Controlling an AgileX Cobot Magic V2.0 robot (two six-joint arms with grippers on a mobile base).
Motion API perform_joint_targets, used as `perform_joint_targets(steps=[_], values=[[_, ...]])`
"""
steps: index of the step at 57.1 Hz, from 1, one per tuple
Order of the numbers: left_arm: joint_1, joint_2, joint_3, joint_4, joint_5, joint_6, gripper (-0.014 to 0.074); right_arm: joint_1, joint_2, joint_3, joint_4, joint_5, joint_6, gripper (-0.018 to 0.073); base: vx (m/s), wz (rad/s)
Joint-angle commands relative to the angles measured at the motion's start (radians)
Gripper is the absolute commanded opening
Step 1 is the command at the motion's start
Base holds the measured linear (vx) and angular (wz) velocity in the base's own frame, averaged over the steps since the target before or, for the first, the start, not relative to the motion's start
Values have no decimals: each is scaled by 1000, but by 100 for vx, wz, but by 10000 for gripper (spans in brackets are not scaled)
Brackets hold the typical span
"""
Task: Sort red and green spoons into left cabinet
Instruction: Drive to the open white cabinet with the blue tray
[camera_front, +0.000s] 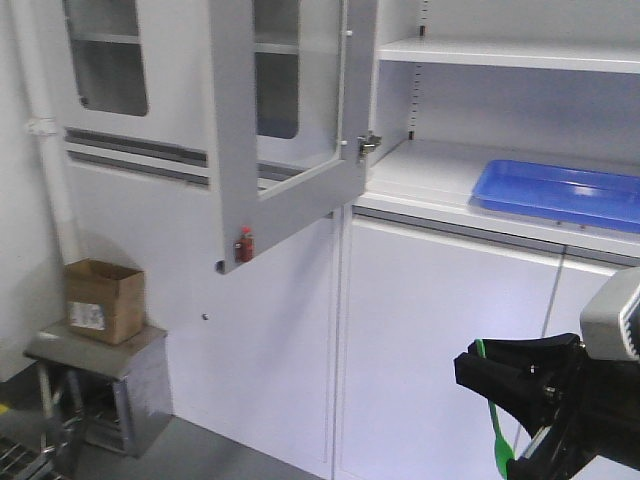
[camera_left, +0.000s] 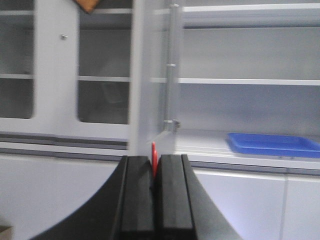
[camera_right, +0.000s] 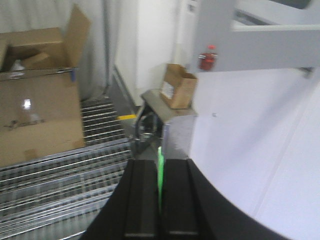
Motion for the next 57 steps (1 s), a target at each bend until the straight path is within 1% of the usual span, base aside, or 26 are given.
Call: perform_joint_targets(steps=[1, 33, 57], values=[[-5, -2, -25, -16, -67, -8, 3, -5, -15, -29, 42, 3, -1, -5, 19, -64], [-5, -2, -25, -16, -67, -8, 3, -5, -14, -29, 42, 3, -1, -5, 22, -52], [-5, -2, -25, -16, -67, -8, 3, -5, -14, -29, 42, 3, -1, -5, 31, -22]])
